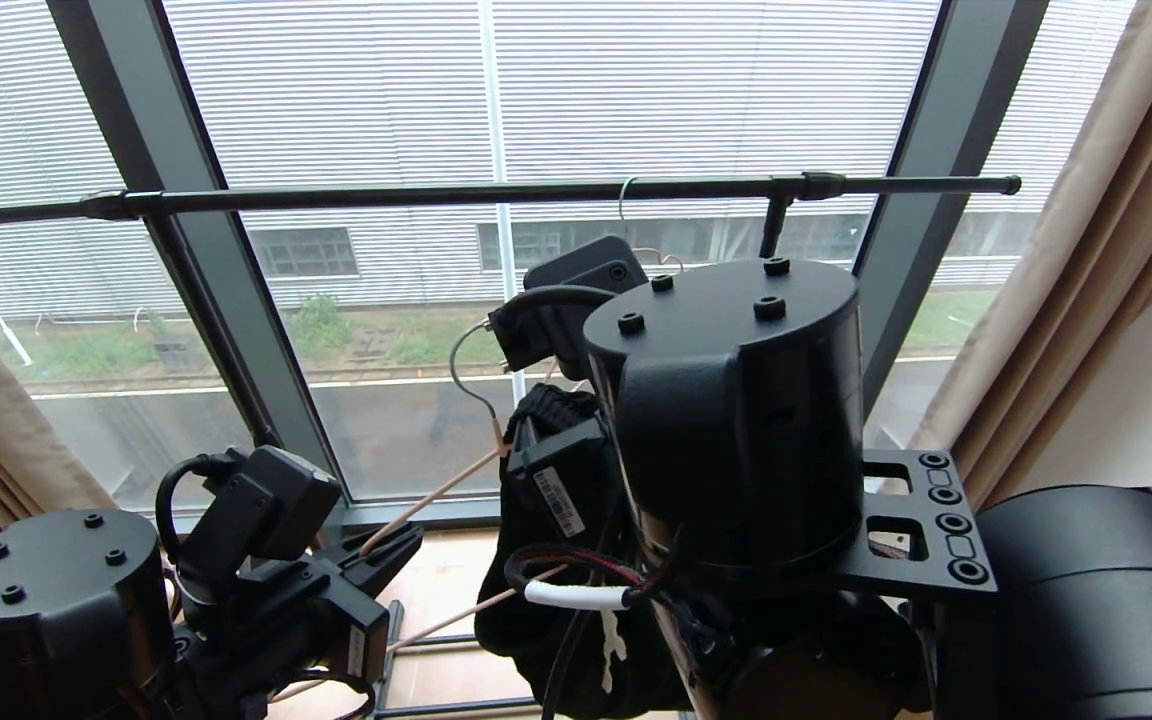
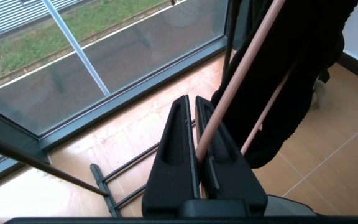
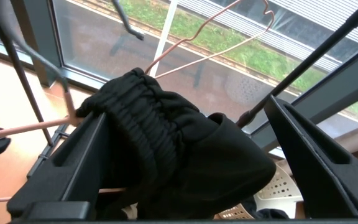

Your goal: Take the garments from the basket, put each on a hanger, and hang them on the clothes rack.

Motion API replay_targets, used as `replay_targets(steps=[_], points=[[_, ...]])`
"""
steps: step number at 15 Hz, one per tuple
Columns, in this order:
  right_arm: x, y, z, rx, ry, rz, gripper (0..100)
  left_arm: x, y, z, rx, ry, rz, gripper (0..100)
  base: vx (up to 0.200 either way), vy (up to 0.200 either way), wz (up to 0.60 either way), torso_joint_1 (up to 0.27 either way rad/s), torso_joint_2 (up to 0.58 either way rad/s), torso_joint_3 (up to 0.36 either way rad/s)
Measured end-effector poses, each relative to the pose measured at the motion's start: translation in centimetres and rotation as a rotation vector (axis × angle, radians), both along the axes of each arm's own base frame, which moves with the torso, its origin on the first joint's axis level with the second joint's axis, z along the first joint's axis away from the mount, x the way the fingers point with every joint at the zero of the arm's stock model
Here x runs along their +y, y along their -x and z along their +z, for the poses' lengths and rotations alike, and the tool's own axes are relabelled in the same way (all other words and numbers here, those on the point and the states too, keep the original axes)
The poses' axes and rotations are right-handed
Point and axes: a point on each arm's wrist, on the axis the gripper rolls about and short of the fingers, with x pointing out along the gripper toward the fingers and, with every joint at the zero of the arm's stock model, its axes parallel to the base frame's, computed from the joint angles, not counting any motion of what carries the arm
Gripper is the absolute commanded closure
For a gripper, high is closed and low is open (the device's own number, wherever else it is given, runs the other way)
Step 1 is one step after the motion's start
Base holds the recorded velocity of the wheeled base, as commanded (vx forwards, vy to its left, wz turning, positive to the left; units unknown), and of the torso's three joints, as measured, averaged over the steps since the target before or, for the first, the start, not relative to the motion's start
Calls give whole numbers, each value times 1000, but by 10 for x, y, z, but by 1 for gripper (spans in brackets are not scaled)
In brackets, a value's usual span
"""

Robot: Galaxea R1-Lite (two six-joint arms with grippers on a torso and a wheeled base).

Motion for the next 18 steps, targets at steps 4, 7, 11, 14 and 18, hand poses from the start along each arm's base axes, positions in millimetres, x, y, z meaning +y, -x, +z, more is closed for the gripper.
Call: replay_targets(steps=[4, 7, 11, 14, 18], points=[[-1, 2, 2, -1, -5, 8, 0, 0, 0, 0, 1, 0, 1, 100, 0, 0, 0, 0, 0, 0], [0, 4, 0, 4, 0, 22, 0, 0, 0, 0, 0, 1, 2, 100, 0, 0, 0, 0, 0, 0], [0, 7, -3, 10, 9, 32, 0, 0, -1, 1, 0, 10, 5, 100, 0, 0, 0, 0, 0, 0], [0, 7, -3, 12, 10, 38, 0, -1, -1, 1, -1, 12, 4, 100, 0, 0, 0, 0, 0, 0], [-9, 4, 2, 26, 6, 92, 0, 0, 0, 0, 3, 10, 2, 100, 0, 0, 0, 0, 0, 0]])
